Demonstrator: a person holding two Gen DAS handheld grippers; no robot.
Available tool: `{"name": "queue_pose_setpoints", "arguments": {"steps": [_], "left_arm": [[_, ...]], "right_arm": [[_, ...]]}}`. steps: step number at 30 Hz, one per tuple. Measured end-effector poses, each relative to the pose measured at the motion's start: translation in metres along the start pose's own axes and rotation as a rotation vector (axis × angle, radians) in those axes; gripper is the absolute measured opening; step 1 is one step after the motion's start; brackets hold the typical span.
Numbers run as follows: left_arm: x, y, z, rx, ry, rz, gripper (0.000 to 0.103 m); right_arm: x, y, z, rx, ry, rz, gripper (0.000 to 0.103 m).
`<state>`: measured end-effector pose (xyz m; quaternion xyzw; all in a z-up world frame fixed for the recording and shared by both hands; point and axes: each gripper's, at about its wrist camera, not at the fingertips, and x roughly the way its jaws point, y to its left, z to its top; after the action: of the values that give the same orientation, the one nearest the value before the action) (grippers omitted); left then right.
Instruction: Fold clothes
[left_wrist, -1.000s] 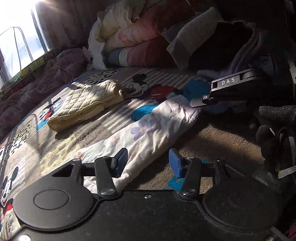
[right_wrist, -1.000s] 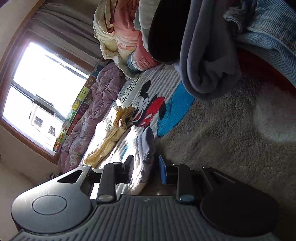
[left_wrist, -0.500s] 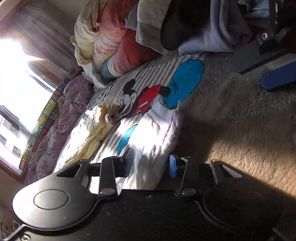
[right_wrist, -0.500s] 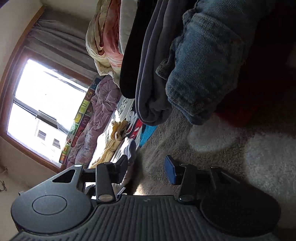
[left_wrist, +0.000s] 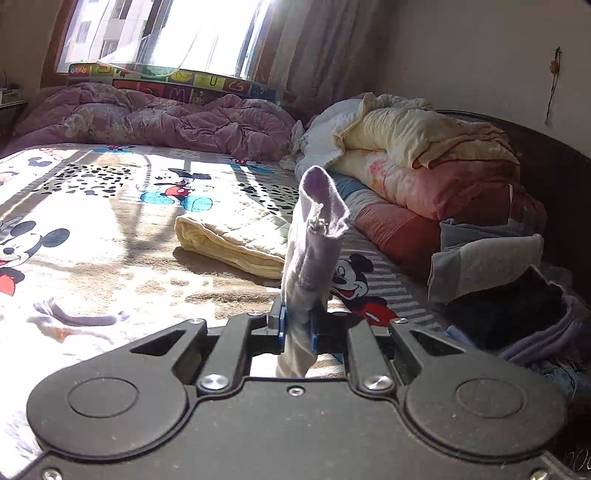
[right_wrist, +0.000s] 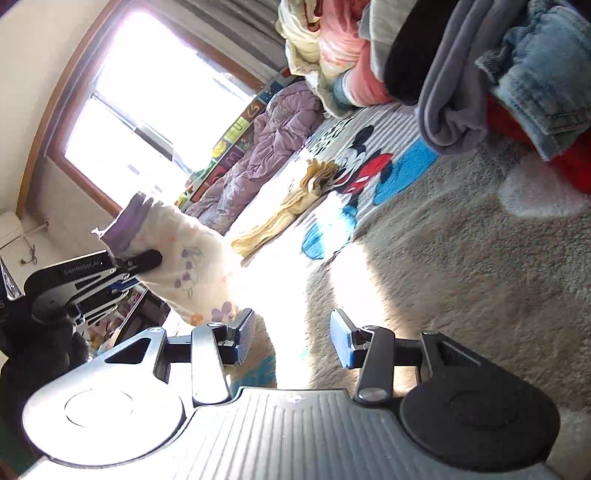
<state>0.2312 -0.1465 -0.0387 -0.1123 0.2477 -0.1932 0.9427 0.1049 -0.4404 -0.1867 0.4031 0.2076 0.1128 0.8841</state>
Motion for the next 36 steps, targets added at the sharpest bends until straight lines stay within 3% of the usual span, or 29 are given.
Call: {"name": "queue_pose_setpoints", "arguments": {"steps": [5,8,11,14,18,21,30,33,36], "left_arm": [[-0.023,0.065,0.005,-0.187,0.02,0.0,0.01],[-0.036,0.099,0.003,-0.303,0.022,-0.001,0.01],[-0.053,0.124,-0.007,-0.392,0.012,-0.005,0.01],[-0.069,0.14,-0.02,-0.418,-0.008,0.011,0.01],[-0.078,0.159,-0.032,-0.457,-0.007,0.038,0.01],[-0.08,0.17,-0.033,-0.469,-0.008,0.043,0.01],[-0.09,0.189,0.005,-0.395,-0.071,0.022,0.01],[-0.099,0.203,0.006,-0.414,-0.092,0.019,0.01],[-0.101,0.218,0.001,-0.42,-0.091,0.034,0.01]], "right_arm": [[0.023,0.073,-0.046,-0.293,0.183,0.09,0.053],[0.034,0.098,-0.067,-0.405,0.243,0.034,0.053],[0.031,0.105,-0.084,-0.434,0.275,0.005,0.053],[0.029,0.113,-0.101,-0.456,0.306,0.0,0.051],[0.027,0.123,-0.12,-0.501,0.313,-0.038,0.025],[0.029,0.122,-0.116,-0.498,0.282,-0.053,0.012],[0.019,0.161,-0.121,-0.666,0.178,-0.046,0.009],[0.023,0.186,-0.139,-0.821,0.19,-0.057,0.009],[0.03,0.2,-0.152,-0.882,0.215,-0.039,0.009]]}}
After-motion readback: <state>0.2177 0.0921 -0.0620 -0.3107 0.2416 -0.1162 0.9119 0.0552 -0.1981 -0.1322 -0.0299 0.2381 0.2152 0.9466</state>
